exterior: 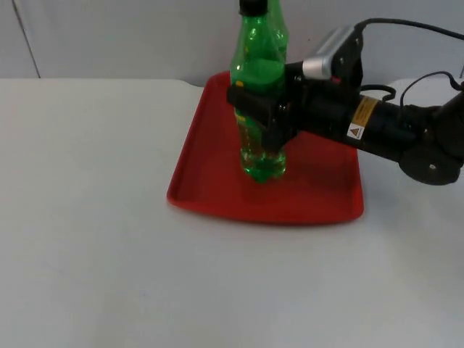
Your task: Place the bottle upright on the tray.
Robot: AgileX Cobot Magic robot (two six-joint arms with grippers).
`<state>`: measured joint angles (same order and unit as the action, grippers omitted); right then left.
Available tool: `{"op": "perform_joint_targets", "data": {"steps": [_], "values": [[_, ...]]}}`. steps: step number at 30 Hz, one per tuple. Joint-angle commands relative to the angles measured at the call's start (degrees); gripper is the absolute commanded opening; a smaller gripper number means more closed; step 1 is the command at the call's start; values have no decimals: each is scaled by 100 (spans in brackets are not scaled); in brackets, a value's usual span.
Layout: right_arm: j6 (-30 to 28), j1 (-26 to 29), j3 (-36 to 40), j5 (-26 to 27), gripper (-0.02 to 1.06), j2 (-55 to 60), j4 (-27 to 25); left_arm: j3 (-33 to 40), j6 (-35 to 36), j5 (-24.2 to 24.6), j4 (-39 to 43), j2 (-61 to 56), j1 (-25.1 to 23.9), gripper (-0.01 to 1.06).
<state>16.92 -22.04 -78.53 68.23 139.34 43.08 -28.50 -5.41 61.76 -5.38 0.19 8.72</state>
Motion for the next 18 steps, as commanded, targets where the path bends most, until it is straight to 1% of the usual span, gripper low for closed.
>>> {"op": "perform_joint_targets", "data": {"steps": [1, 3, 5, 9, 12, 18], "values": [[26, 27, -52, 174, 0, 14, -145, 23, 35, -6, 10, -19, -16, 105], [26, 27, -52, 174, 0, 39, -397, 23, 35, -6, 10, -19, -16, 105], [26, 27, -52, 174, 0, 39, -429, 23, 35, -6, 10, -19, -16, 105], [-6, 27, -52, 174, 0, 39, -429, 23, 35, -6, 10, -19, -16, 105], [-159, 27, -52, 174, 0, 39, -383, 23, 35, -6, 10, -19, -16, 105], [-159, 27, -52, 174, 0, 39, -267, 23, 35, -6, 10, -19, -16, 105]]}}
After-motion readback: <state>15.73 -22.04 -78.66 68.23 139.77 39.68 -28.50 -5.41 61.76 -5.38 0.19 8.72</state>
